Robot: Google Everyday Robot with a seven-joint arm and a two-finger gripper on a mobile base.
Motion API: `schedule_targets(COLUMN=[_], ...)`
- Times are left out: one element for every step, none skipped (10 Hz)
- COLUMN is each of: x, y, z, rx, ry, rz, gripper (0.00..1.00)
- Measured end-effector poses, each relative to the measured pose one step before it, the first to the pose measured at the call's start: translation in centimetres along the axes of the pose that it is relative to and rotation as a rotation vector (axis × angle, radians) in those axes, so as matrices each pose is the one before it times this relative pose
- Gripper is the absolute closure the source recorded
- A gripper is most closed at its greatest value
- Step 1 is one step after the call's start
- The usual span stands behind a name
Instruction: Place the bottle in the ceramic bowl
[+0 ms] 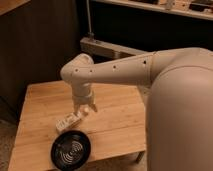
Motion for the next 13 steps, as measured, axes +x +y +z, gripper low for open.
schedule_targets(x=[0.000, 0.000, -0.003, -0.031, -0.301, -0.190, 0.267, -0.194, -0.130, 0.037, 0.132, -0.206, 0.033], y=[-0.005, 0.007, -0.002, -0.106, -0.286, 0.174, 0.344, -0.208, -0.208, 0.084, 0.236, -0.650, 0.092], z=[0.002, -0.003, 0.009, 0.083, 0.122, -0.081, 0.041, -0.013, 0.026, -0.007, -0.088, -0.079, -0.091], rx=[0.00004, -0.00004, 0.00072, 0.00745, 0.02466, 0.03105, 0.01634, 0.00227, 0.00099, -0.00004, -0.02108, 0.00447, -0.00939], ry=[0.00002, -0.00002, 0.00017, 0.00778, 0.01274, 0.00514, 0.00627, -0.00506, -0.00063, -0.00023, 0.00222, -0.01726, -0.00974], rz=[0.00005, -0.00011, -0.00007, 0.01245, 0.03568, 0.06939, 0.07982, 0.05973, 0.04501, 0.01667, -0.09823, -0.22194, 0.05565], gripper=[0.35, 0.35, 0.35, 0.35, 0.35, 0.35, 0.35, 0.35, 0.35, 0.35, 0.35, 0.35, 0.35])
